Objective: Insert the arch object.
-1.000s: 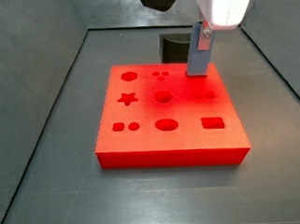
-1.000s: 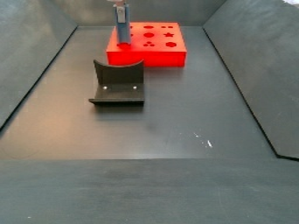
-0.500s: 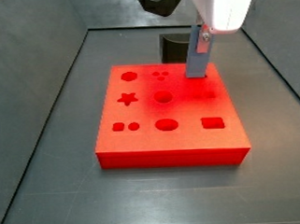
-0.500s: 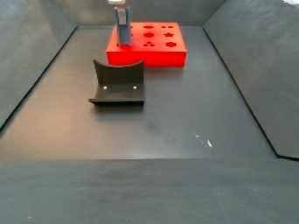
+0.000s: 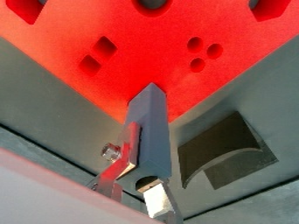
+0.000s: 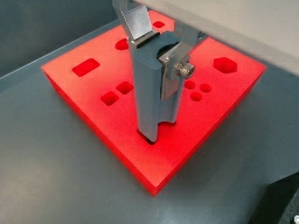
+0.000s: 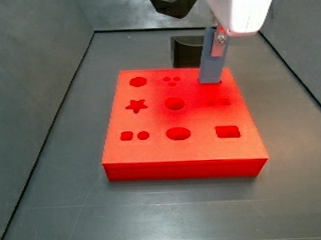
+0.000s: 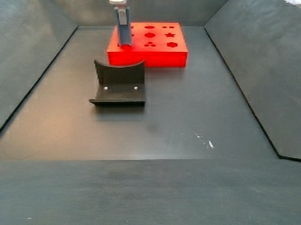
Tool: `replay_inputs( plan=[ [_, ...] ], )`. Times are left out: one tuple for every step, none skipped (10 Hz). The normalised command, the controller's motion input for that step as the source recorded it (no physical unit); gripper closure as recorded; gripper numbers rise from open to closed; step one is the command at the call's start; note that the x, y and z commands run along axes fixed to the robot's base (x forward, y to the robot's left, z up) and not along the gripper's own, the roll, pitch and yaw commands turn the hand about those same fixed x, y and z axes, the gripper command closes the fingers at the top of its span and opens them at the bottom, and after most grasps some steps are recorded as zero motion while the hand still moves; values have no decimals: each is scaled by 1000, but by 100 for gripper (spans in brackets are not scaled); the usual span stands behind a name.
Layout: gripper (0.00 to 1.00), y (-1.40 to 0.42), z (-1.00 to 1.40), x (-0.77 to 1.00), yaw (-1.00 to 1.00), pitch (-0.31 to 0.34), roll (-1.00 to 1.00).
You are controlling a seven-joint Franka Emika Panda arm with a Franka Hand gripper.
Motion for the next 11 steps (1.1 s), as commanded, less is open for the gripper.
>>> replay_inputs(
  plan=[
    [100, -11, -63, 114, 31, 0, 0],
    [100, -9, -43, 140, 0, 0, 0],
    [100, 0, -129, 29, 0, -7, 0],
    [100, 0, -166, 0, 0, -6, 0],
    [100, 0, -289, 0, 0, -43, 30],
    [100, 0, -340, 0, 0, -37, 17],
    [100, -23, -417, 26, 0, -27, 20],
    [100, -26, -463, 17, 0, -46, 23],
    [100, -46, -529, 0, 0, -66, 19],
    [100, -57, -554, 0, -20, -66, 54],
    [100, -60, -577, 0, -46, -54, 86]
  ],
)
